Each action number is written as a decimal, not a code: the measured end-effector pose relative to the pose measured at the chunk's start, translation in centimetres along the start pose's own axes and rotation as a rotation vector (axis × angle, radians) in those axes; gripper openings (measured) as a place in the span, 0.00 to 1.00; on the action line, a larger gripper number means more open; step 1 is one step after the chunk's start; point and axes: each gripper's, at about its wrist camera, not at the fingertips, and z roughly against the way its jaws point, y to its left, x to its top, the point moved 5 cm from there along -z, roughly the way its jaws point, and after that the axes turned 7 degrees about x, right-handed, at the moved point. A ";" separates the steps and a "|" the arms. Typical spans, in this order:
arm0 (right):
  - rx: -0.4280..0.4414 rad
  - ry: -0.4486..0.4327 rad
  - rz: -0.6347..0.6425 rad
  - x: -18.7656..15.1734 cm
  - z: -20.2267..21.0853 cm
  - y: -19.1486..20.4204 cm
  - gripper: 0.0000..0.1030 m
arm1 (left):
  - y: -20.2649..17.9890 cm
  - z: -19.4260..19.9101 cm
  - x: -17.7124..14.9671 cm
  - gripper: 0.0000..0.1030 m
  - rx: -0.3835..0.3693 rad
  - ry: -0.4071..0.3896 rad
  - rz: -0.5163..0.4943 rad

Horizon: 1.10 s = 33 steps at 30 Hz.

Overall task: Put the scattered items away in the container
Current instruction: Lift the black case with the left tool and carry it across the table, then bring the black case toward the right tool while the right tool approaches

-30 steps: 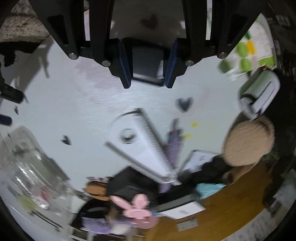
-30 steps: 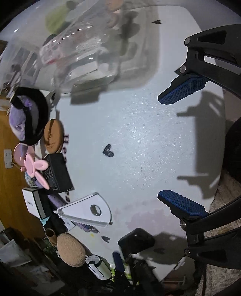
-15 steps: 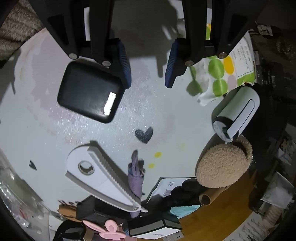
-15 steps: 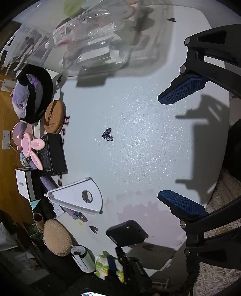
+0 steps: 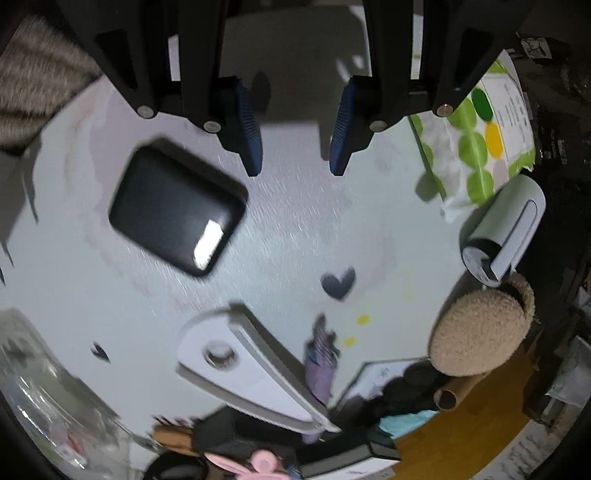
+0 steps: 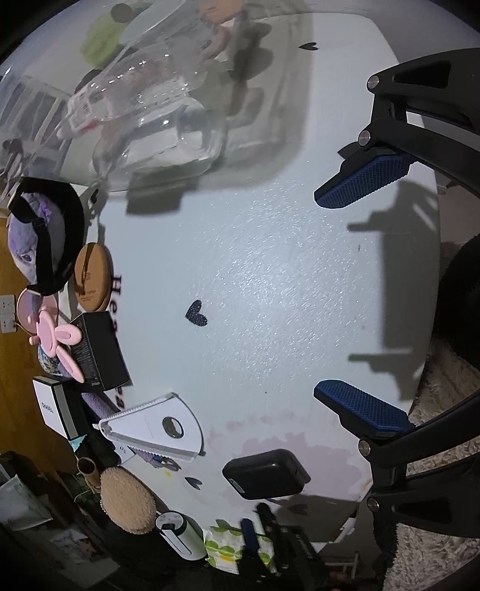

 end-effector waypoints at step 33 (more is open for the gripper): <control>0.029 0.043 -0.095 -0.4 -1.0 -4.4 0.92 | -3.5 0.2 6.2 0.37 -0.013 -0.084 -0.041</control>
